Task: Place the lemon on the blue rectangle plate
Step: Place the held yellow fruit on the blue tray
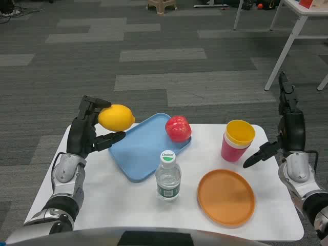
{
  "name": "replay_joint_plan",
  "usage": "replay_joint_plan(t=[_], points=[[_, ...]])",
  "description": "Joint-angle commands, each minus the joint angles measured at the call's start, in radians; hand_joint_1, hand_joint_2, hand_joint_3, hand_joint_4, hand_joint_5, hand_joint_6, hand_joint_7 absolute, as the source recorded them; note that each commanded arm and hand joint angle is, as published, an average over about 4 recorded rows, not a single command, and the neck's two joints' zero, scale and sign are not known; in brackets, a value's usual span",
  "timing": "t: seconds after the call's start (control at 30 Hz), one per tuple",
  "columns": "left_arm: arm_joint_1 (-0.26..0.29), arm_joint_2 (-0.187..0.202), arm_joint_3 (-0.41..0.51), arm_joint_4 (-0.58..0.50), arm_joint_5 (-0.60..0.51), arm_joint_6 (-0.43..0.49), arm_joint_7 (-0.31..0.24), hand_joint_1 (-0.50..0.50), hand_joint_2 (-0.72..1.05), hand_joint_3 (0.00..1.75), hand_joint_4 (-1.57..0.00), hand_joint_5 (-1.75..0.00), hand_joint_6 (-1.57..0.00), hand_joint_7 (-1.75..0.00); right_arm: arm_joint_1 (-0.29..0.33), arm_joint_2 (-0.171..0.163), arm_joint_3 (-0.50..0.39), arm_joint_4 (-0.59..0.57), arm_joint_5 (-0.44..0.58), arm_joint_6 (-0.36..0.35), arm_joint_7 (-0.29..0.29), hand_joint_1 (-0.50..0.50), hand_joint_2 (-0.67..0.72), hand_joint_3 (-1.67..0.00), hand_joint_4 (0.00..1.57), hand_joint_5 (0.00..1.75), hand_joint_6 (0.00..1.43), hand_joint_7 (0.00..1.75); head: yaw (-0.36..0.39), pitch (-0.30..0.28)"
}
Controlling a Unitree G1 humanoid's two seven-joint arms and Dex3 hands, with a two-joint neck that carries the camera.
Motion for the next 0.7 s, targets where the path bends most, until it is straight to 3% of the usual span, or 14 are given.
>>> replay_joint_plan(t=[0.03, 0.7], points=[[0.010, 0.003, -0.016, -0.003, -0.026, -0.012, 0.008, 0.50, 1.05, 0.09, 0.00, -1.33, -0.19, -1.68, -0.020, 0.006, -0.006, 0.009, 0.005, 0.010, -0.004, -0.46, 0.66, 0.00, 0.00, 0.00, 0.00, 0.00, 0.015, 0.002], [0.008, 0.004, -0.025, -0.001, -0.025, -0.012, 0.010, 0.50, 1.05, 0.09, 0.00, -1.33, -0.19, -1.68, -0.021, 0.007, -0.005, 0.012, 0.005, 0.010, -0.004, -0.46, 0.66, 0.00, 0.00, 0.00, 0.00, 0.00, 0.013, -0.007]])
